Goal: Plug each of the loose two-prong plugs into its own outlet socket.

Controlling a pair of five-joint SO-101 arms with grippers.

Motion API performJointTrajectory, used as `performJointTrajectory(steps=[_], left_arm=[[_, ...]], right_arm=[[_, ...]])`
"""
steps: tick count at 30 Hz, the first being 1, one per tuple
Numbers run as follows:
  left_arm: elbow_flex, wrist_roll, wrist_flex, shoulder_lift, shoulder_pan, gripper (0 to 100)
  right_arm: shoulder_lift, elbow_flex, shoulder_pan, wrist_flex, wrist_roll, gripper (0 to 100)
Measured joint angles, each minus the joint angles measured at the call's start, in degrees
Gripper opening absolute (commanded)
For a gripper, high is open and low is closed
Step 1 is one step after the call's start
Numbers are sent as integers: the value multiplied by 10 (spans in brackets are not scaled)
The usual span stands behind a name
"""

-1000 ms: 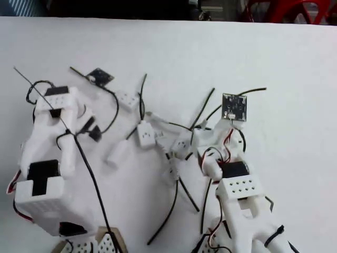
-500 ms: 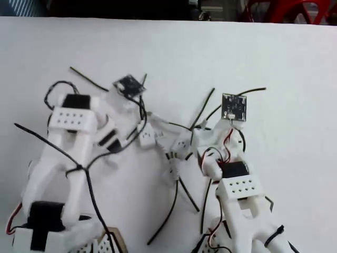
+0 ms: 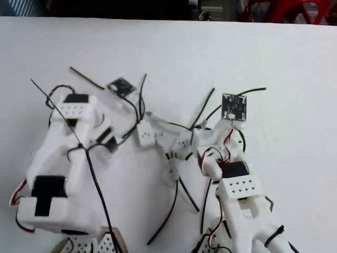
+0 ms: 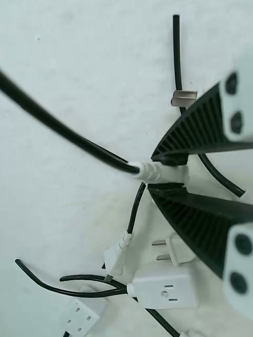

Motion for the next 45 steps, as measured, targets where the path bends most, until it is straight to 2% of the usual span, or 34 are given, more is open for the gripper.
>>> performJointTrajectory(steps=[8, 14, 19, 26, 30, 36, 41, 45], left_arm=[[-105, -19, 0, 110, -43, 242], [-121, -19, 10, 115, -45, 242], [-111, -20, 40, 56, -45, 242], [-55, -20, 64, -105, -55, 242], [-2, -5, 62, -194, -90, 242], [89, 30, 25, -283, -194, 242], [158, 97, -7, -298, -271, 242], [225, 154, -47, -302, -284, 242]], right_arm=[[0, 0, 0, 0, 0, 18], [0, 0, 0, 0, 0, 18], [0, 0, 0, 0, 0, 18], [0, 0, -4, 0, 15, 18], [0, 0, -67, 0, 76, 18], [0, -5, -234, 0, 142, 17], [0, -45, -334, 0, 168, 17], [9, -79, -393, 0, 180, 17]])
